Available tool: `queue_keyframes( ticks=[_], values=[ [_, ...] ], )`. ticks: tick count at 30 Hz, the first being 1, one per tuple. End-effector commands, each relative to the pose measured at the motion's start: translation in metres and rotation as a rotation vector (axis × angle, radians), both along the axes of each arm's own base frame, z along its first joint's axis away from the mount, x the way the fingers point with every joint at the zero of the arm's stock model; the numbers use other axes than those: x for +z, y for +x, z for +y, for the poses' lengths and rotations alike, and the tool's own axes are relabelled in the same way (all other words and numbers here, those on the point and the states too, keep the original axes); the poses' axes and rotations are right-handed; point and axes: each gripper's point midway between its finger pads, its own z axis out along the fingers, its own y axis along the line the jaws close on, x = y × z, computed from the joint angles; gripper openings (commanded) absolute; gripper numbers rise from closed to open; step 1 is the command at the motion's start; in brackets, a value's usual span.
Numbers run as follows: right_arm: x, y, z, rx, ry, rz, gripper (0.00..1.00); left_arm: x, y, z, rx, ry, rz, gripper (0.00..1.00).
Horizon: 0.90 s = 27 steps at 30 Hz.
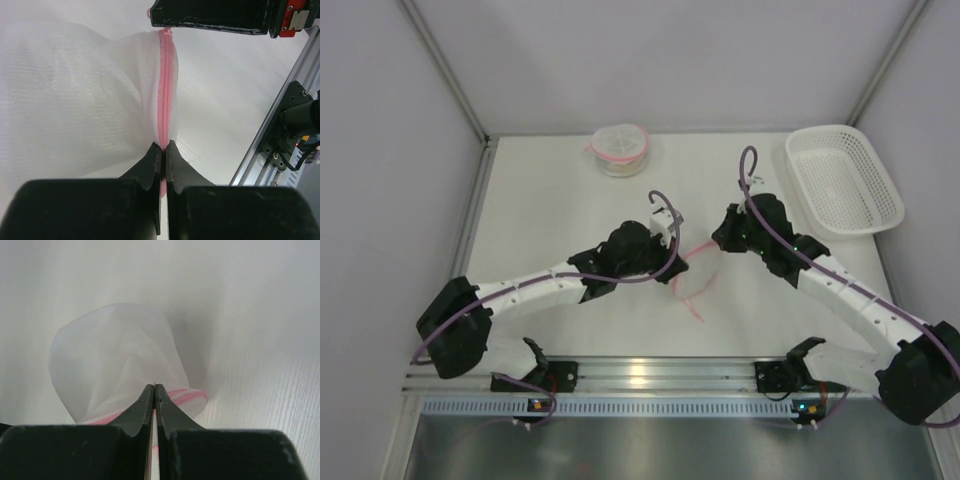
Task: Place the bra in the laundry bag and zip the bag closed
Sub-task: Zip the zipper on the laundry bag.
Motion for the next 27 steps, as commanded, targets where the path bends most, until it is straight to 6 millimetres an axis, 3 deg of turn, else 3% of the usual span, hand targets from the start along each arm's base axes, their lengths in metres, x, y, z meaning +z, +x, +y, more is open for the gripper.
queue_keyframes(
  ticks=[1, 6, 11, 12, 17, 19, 21, 23, 27],
  values=[
    [0.022, 0.015, -0.012, -0.086, 0.047, -0.104, 0.0, 0.012, -0.004, -0.001, -0.011, -0.037, -0.008, 0.0],
    [0.008, 0.017, -0.028, -0.16, 0.0, -0.099, 0.0, 0.011, -0.004, 0.005, 0.021, -0.044, -0.003, 0.0],
    [-0.01, 0.018, -0.042, -0.215, -0.035, -0.068, 0.0, 0.03, -0.003, 0.018, 0.073, -0.096, -0.049, 0.0],
    [-0.017, 0.017, -0.046, -0.225, -0.042, -0.056, 0.0, 0.026, -0.005, 0.021, 0.077, -0.091, -0.046, 0.0],
    [-0.016, 0.019, -0.039, -0.197, -0.008, -0.062, 0.0, 0.022, -0.012, 0.021, 0.043, -0.09, -0.038, 0.0],
    [-0.006, 0.02, -0.035, -0.175, 0.008, -0.082, 0.0, 0.02, -0.014, 0.017, 0.01, -0.077, -0.033, 0.12],
    [0.01, 0.02, -0.03, -0.148, 0.025, -0.106, 0.0, 0.023, -0.013, 0.016, -0.01, -0.049, -0.043, 0.44],
    [0.02, 0.018, -0.028, -0.127, 0.036, -0.12, 0.0, 0.04, -0.007, 0.013, -0.019, -0.047, -0.095, 0.64],
    [0.042, 0.017, -0.024, -0.114, 0.063, -0.149, 0.0, 0.077, 0.014, 0.011, 0.029, -0.039, -0.207, 0.78]
  ],
)
